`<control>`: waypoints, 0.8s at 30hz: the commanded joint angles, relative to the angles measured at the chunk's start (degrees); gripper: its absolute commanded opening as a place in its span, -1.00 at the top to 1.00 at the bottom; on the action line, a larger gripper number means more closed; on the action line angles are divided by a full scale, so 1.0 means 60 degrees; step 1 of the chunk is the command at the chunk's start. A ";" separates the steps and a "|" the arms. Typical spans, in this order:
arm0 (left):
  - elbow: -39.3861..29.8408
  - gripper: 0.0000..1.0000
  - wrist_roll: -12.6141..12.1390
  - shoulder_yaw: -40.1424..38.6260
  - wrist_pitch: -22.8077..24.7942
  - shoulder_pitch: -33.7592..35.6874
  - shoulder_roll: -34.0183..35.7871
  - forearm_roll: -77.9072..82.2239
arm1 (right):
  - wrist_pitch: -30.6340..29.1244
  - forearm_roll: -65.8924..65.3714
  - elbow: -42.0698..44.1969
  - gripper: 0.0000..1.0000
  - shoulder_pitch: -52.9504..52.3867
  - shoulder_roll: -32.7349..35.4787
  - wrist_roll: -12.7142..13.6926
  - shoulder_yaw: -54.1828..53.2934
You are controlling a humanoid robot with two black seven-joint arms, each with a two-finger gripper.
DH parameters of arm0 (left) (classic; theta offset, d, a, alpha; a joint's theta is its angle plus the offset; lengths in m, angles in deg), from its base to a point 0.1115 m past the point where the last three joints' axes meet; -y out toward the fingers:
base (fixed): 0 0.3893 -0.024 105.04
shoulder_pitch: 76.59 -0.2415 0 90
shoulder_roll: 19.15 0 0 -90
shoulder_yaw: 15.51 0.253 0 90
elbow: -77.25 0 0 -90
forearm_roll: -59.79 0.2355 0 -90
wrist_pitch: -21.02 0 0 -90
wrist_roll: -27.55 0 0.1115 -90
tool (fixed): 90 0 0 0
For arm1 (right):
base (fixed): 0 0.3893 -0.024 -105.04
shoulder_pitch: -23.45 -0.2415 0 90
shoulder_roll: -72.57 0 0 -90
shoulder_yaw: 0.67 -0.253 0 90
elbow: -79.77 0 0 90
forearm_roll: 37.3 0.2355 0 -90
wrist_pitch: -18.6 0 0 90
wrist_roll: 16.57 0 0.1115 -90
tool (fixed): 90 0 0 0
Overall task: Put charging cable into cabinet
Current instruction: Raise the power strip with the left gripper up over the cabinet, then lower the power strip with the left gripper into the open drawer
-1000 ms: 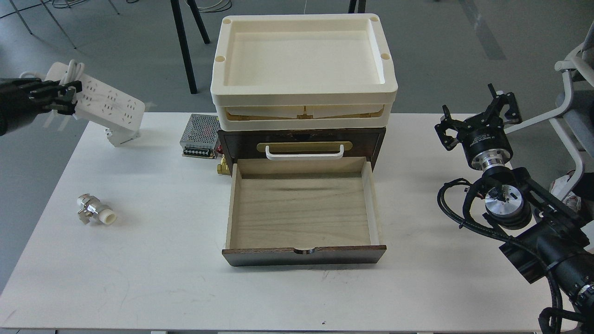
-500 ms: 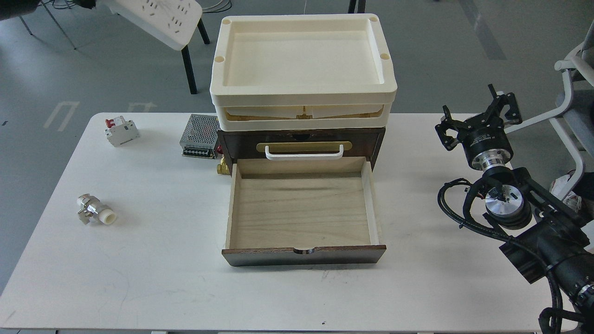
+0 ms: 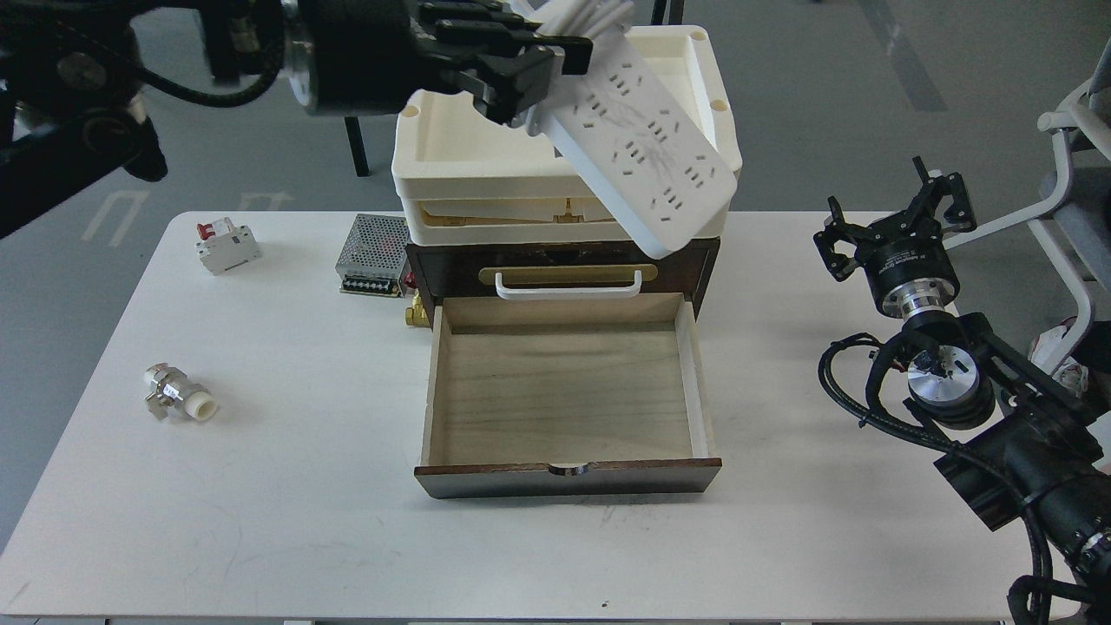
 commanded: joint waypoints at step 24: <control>0.0426 0.97 -0.1079 -0.0198 0.0000 -0.4798 -0.2317 0.1549 | 0.0003 0.0000 -0.0016 -1.00 0.0007 0.0000 -0.0014 0.0000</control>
